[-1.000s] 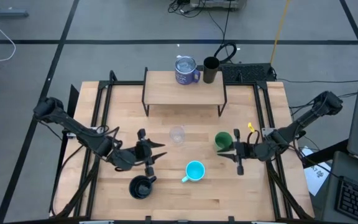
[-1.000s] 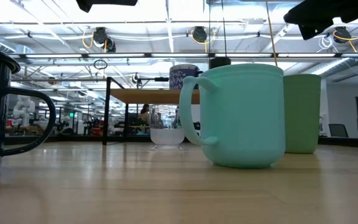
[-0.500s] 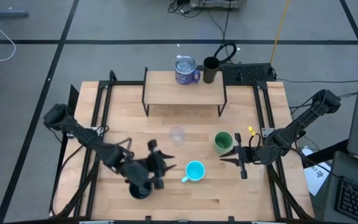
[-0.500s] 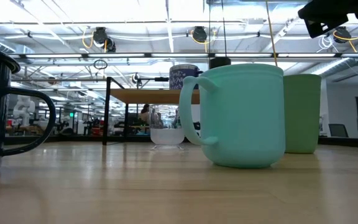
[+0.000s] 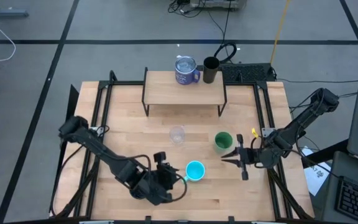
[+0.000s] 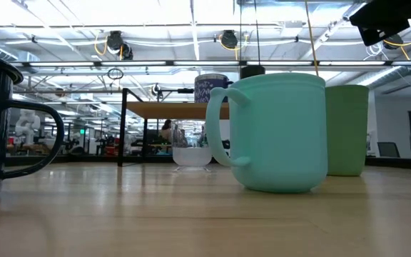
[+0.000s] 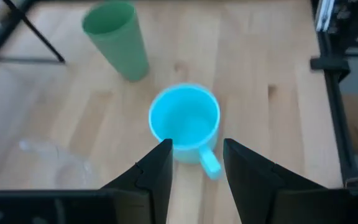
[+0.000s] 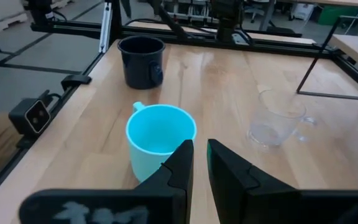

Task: Stack small to large cups/mugs on shelf
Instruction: Put the light blue mug on the shelf

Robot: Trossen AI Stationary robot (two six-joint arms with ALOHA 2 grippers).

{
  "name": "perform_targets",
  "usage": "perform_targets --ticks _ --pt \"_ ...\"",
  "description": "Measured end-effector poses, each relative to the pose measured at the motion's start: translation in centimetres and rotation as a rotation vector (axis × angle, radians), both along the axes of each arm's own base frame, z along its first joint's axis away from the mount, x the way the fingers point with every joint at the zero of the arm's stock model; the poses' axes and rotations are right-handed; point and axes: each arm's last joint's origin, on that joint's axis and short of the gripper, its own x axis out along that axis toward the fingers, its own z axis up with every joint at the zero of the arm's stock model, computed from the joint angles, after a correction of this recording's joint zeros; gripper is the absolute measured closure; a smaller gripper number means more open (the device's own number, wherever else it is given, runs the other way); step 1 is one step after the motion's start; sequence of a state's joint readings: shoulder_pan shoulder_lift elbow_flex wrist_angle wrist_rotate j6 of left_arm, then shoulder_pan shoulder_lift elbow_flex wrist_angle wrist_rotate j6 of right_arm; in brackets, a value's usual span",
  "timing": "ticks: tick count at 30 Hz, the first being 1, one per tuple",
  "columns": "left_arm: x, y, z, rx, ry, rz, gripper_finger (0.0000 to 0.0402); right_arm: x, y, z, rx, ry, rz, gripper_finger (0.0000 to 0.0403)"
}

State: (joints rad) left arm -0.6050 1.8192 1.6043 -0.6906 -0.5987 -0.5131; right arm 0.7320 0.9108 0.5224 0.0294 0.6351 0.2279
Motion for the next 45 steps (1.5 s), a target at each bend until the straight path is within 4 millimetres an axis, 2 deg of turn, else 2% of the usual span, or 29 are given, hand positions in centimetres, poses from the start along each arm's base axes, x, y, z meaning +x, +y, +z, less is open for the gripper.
perform_targets --ticks 6,11,19,27,32,45 --pt "0.0 -1.6 -1.8 -0.037 0.021 0.031 0.0255 -0.1 0.2 0.0 0.002 -0.002 0.01 0.0367" --pt "0.2 -2.2 -3.3 -0.036 0.052 0.053 0.0231 -0.1 0.2 -0.1 -0.001 0.0 0.01 0.0367" --pt "0.1 -2.1 -3.4 -0.041 0.057 0.076 0.0198 0.1 0.3 -0.3 -0.012 0.011 0.01 0.0367" --pt "-0.8 -1.4 -4.1 -0.001 0.189 0.089 0.0197 0.1 0.3 -0.3 -0.014 0.011 0.011 0.0367" --pt "-1.2 -1.4 -4.4 -0.039 0.275 0.051 0.0197 0.1 0.3 -0.3 -0.014 0.011 0.011 0.0367" --pt "-1.4 -1.7 -4.4 -0.061 0.293 0.028 0.0196 0.1 0.3 -0.3 -0.018 0.011 0.011 0.0367"
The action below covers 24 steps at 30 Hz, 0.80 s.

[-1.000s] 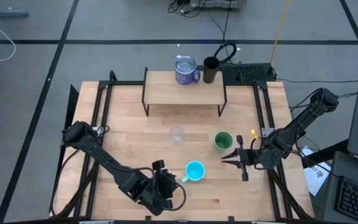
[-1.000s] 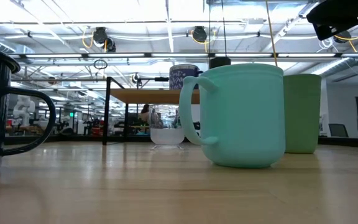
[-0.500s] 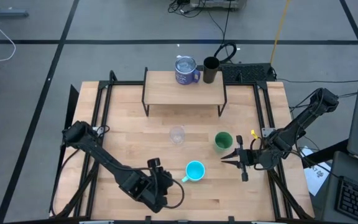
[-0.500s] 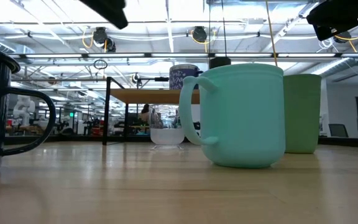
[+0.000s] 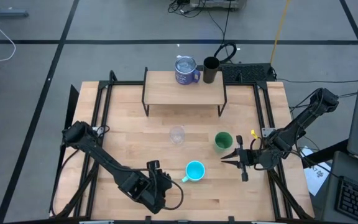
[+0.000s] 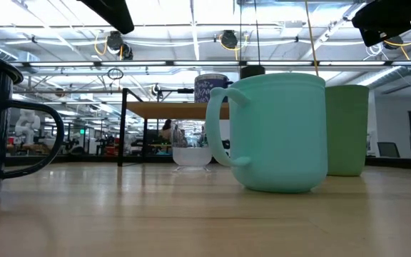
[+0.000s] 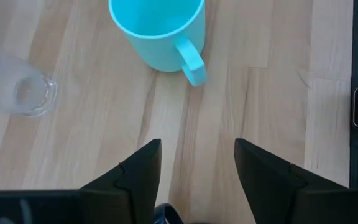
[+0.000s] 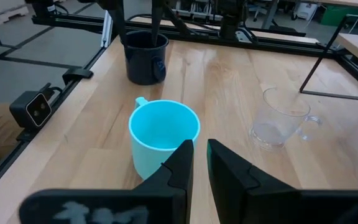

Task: Stack small to large cups/mugs on shelf
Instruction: Put the light blue mug on the shelf

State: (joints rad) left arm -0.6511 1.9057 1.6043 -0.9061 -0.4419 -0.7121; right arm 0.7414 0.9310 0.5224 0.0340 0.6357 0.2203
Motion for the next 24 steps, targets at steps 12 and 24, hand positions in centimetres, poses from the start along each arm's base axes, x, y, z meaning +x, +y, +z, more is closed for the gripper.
perform_targets --ticks 12,24 --pt "1.9 -0.3 -0.8 -0.045 -0.104 0.03 0.0118 0.2 0.1 0.5 0.01 -0.044 0.01 0.0367" --pt "5.2 0.8 -4.7 -0.088 -0.145 0.22 0.0145 0.1 0.1 0.4 0.006 -0.04 0.01 0.0367"
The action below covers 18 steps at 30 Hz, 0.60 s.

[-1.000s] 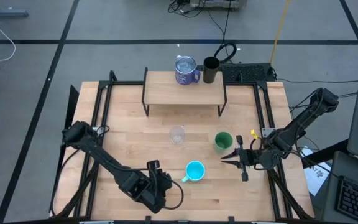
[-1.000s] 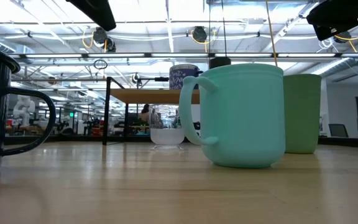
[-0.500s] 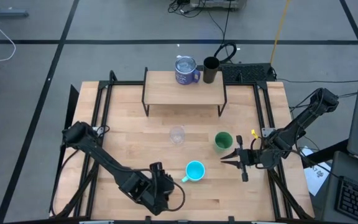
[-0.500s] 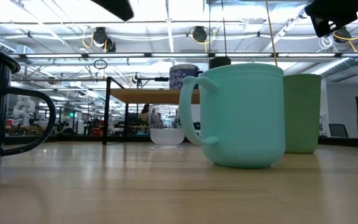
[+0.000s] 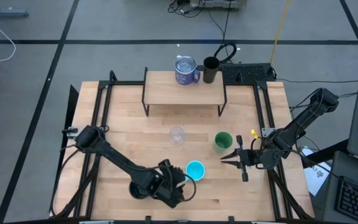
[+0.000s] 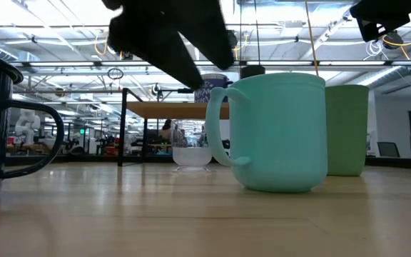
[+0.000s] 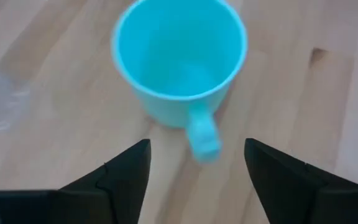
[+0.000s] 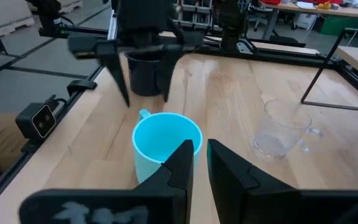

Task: Stack small to large cups/mugs on shelf
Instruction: Put the light blue mug on the shelf

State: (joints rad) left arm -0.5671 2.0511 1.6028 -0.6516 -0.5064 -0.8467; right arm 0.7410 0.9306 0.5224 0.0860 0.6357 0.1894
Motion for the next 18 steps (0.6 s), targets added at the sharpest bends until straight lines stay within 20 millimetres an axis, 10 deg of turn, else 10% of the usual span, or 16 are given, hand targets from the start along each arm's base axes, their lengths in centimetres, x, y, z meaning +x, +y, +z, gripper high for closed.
perform_targets --ticks 18 --pt "1.3 0.5 -2.2 0.075 -0.033 0.04 0.0167 0.0 0.0 0.0 -0.01 -0.001 0.004 0.0367"
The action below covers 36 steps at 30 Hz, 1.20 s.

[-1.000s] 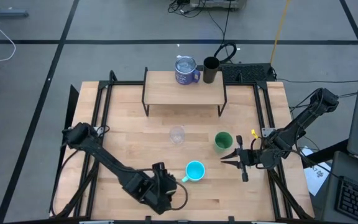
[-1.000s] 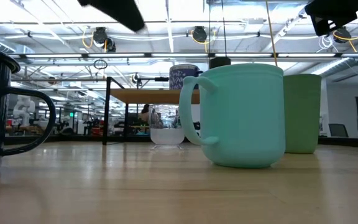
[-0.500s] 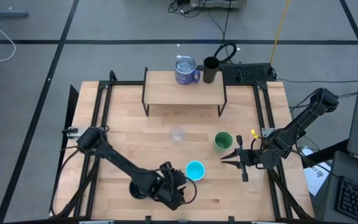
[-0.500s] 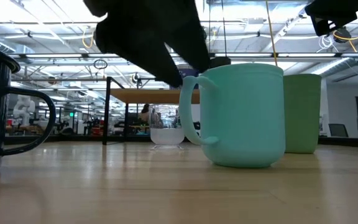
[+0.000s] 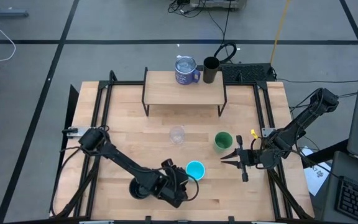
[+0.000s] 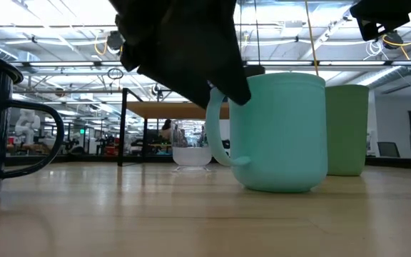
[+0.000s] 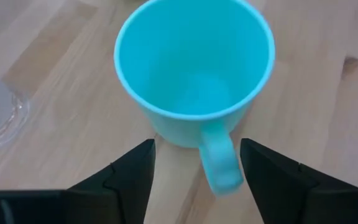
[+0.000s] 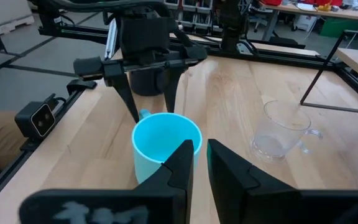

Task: Stack small to large cups/mugs on shelf
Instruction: Put the light blue mug on the shelf

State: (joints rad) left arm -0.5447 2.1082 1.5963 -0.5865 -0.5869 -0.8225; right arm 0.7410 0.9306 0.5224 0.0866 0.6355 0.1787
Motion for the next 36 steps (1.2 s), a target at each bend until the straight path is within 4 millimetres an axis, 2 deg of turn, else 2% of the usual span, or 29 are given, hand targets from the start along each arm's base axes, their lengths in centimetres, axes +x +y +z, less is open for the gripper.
perform_targets --ticks 14,21,26,36 --pt "-0.3 0.8 -0.4 0.042 0.101 -0.039 0.0295 0.0 0.0 0.0 -0.007 0.0 0.003 0.0367" --pt "0.0 1.3 -0.4 0.052 0.151 -0.134 0.0333 0.0 0.0 0.0 -0.011 -0.001 0.004 0.0367" --pt "0.7 2.0 -0.3 -0.003 0.175 -0.201 0.0335 0.0 0.0 0.0 -0.011 -0.001 0.004 0.0367" --pt "1.2 2.4 -0.2 0.004 0.158 -0.233 0.0286 0.0 0.0 0.0 -0.033 -0.002 0.011 0.0367"
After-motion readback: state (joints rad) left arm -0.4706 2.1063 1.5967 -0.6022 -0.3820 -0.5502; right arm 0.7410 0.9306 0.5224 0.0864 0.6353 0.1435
